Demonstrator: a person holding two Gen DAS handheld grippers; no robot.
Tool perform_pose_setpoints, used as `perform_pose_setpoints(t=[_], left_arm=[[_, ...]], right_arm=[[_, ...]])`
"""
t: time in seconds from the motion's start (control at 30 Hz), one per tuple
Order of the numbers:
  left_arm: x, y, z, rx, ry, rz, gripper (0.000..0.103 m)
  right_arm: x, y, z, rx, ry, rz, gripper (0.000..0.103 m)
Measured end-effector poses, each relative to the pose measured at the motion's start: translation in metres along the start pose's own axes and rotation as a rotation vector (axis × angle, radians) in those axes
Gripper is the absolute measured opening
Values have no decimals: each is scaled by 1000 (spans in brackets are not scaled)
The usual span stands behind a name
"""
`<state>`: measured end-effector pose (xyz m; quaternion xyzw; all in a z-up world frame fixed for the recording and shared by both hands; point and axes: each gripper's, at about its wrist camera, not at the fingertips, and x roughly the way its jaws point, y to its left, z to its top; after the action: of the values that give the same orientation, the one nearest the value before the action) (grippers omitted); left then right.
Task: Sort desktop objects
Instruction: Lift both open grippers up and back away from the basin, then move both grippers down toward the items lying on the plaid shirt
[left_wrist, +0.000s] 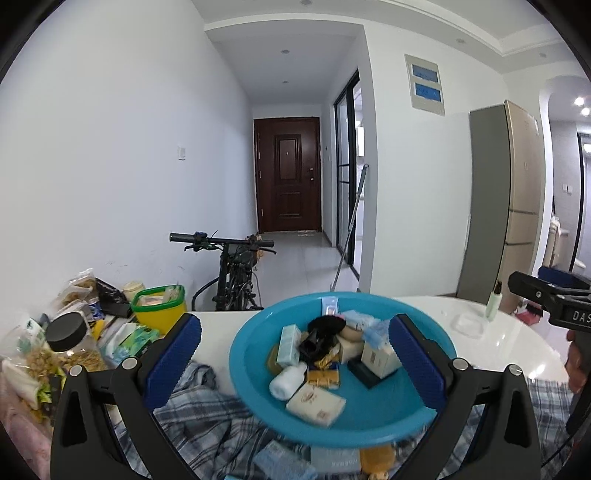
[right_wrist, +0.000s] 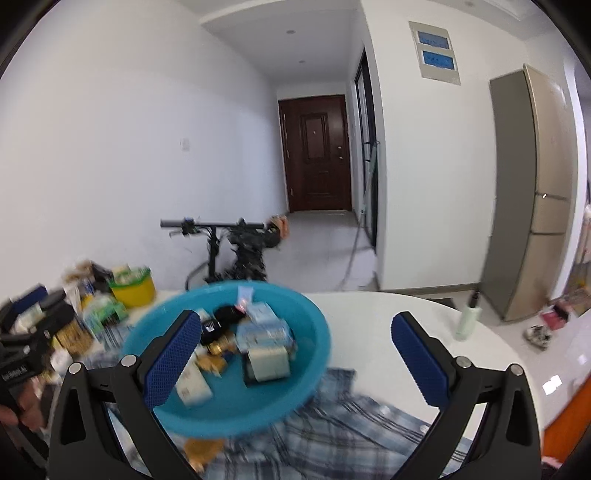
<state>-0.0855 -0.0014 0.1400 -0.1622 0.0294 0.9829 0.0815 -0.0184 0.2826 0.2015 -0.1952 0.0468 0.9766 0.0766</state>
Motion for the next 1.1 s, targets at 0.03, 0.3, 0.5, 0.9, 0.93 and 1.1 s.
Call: perform_pose_setpoints(t=[0.03, 0.3, 0.5, 0.9, 0.93, 1.1], left_arm=[[-6, -1, -2, 7, 4, 12, 103], [-45, 3, -13, -29, -5, -19, 103], [-71, 0, -19, -33, -28, -46, 103], [-93, 0, -33, -69, -61, -63, 103], [-93, -1, -34, -67, -60, -59, 103], [-83, -5, -41, -68, -23, -67, 103]], right_arm=[[-8, 3, -3, -13, -6, 1, 103], [-49, 9, -26, -18, -63, 7, 103], [-77, 14, -38, -44, -138, -21, 103], [-97, 20, -63, -38, -173, -11, 103], [-96, 19, -63, -35, -170, -12, 103], [-93, 16, -66, -30, -154, -17, 103]])
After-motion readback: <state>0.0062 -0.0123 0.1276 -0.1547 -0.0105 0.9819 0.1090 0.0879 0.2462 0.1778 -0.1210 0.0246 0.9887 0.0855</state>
